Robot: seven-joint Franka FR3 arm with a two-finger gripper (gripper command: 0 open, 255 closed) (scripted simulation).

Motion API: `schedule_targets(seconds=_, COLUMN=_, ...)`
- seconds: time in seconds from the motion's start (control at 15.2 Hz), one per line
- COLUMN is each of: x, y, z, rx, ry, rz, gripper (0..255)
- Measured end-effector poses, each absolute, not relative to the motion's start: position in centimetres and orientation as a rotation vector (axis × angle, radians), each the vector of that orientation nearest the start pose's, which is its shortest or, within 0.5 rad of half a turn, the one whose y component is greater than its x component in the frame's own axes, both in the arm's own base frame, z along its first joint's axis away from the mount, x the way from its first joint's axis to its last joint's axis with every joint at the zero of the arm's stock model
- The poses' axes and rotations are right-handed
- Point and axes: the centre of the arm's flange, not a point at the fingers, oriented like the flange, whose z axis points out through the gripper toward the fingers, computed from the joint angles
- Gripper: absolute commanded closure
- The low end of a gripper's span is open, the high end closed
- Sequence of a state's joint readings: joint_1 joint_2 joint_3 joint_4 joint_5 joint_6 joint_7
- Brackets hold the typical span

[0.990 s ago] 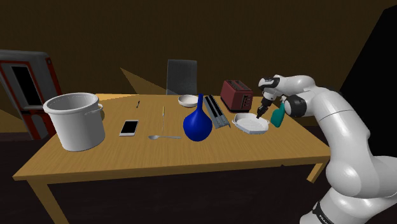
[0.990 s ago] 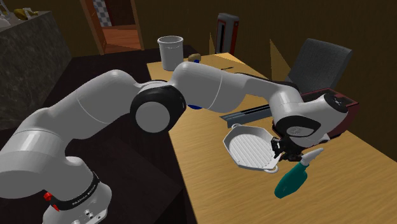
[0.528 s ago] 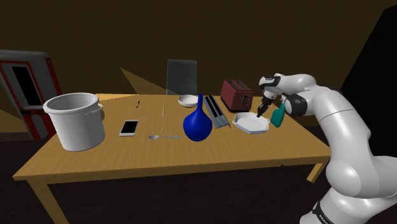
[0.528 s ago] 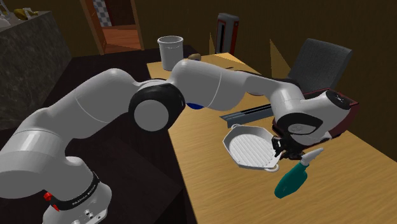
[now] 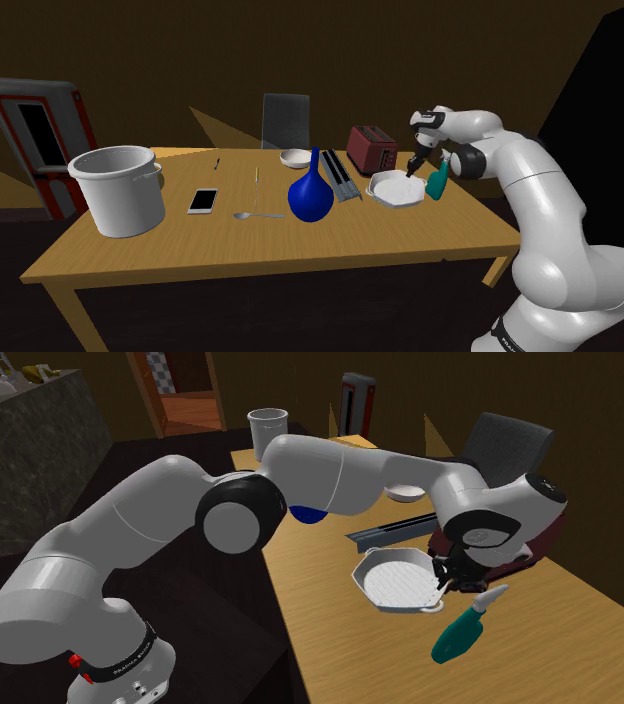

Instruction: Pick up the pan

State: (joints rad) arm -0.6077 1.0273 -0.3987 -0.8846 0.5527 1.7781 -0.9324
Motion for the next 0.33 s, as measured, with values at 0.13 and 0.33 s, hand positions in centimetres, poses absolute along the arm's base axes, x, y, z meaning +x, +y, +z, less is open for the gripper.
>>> schedule_targets(seconds=0.13, x=55.5, y=-55.1, z=29.5, rx=-2.958, ry=0.063, rz=-0.159, gripper=255)
schedule_targets(seconds=0.33, x=55.4, y=-55.2, z=30.9, rx=-2.958, ry=0.063, rz=-0.159, gripper=255)
